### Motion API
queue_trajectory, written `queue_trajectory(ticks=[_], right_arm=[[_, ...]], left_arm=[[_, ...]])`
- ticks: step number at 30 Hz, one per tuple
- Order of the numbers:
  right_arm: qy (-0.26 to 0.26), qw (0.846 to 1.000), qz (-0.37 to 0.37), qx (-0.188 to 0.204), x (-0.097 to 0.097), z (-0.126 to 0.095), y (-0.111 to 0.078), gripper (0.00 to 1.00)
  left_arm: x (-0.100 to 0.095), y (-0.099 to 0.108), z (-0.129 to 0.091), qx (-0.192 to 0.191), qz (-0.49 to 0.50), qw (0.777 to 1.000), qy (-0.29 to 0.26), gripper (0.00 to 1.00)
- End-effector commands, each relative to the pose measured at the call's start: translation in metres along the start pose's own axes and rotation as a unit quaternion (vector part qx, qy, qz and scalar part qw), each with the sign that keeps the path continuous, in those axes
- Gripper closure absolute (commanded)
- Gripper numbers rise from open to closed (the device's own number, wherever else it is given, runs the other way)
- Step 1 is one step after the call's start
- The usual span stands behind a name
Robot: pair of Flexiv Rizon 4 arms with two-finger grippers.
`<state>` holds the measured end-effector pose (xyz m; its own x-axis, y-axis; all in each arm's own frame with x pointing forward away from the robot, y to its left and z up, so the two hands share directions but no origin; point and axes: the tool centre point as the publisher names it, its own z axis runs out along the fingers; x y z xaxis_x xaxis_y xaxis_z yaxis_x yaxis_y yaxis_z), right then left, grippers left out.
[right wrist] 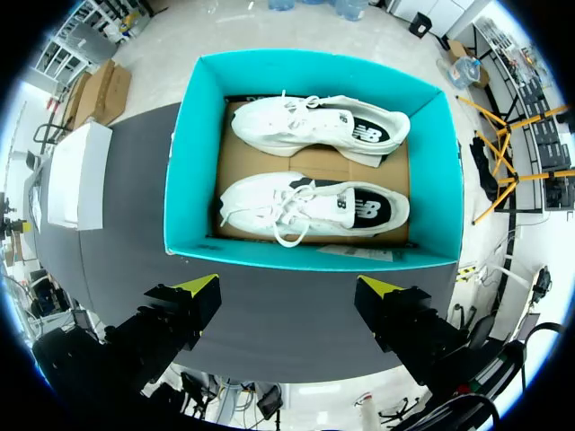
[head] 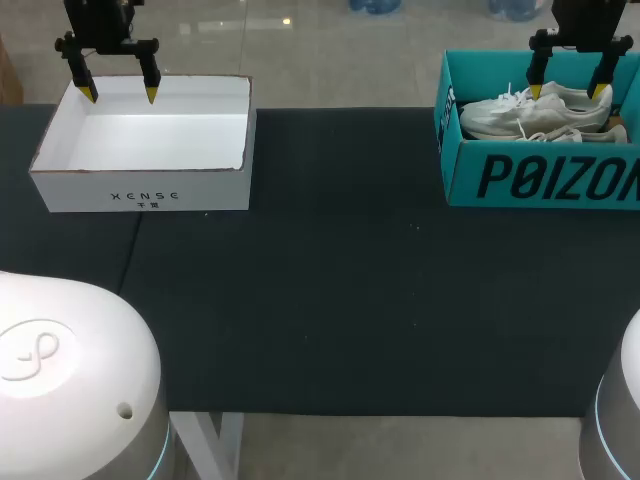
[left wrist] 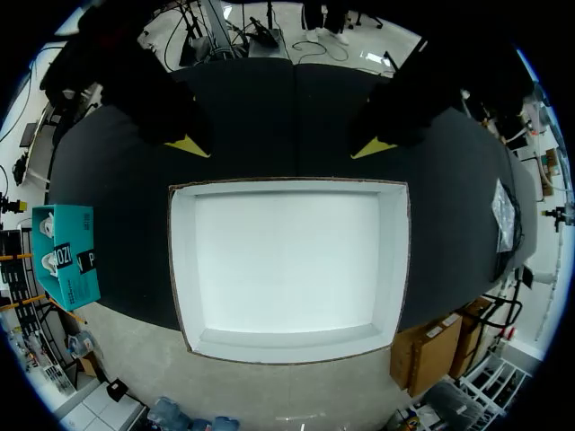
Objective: Take the shoe out of the shoebox, open the shoe tongue, remove and reinsert the insole, then place the shoe into the shoebox
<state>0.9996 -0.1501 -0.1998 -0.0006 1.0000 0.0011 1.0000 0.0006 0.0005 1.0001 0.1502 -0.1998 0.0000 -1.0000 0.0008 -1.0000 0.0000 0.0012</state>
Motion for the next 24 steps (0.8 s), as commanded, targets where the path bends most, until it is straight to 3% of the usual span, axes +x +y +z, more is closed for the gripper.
queue_trajectory(ticks=[1,10,12,14,19,24], right_arm=[[0.000,1.000,0.000,0.000,0.000,0.000,0.000,0.00],[0.000,1.000,0.000,0.000,0.000,0.000,0.000,0.00],[0.002,1.000,0.003,-0.019,-0.008,0.004,0.001,0.00],[-0.017,1.000,0.001,-0.003,-0.017,0.011,0.002,0.00],[-0.011,1.000,0.002,-0.016,-0.049,0.024,0.004,0.00],[-0.029,1.000,0.010,-0.003,-0.085,0.033,0.005,0.00]], left_arm=[[0.000,0.000,0.000,0.000,0.000,1.000,0.000,0.00],[0.000,0.000,0.000,0.000,0.000,1.000,0.000,0.00],[0.000,0.000,0.000,0.000,0.000,1.000,0.000,0.00],[0.000,0.000,0.000,0.000,0.000,1.000,0.000,0.00],[0.000,0.000,0.000,0.000,0.000,1.000,0.000,0.00],[0.000,0.000,0.000,0.000,0.000,1.000,0.000,0.00]])
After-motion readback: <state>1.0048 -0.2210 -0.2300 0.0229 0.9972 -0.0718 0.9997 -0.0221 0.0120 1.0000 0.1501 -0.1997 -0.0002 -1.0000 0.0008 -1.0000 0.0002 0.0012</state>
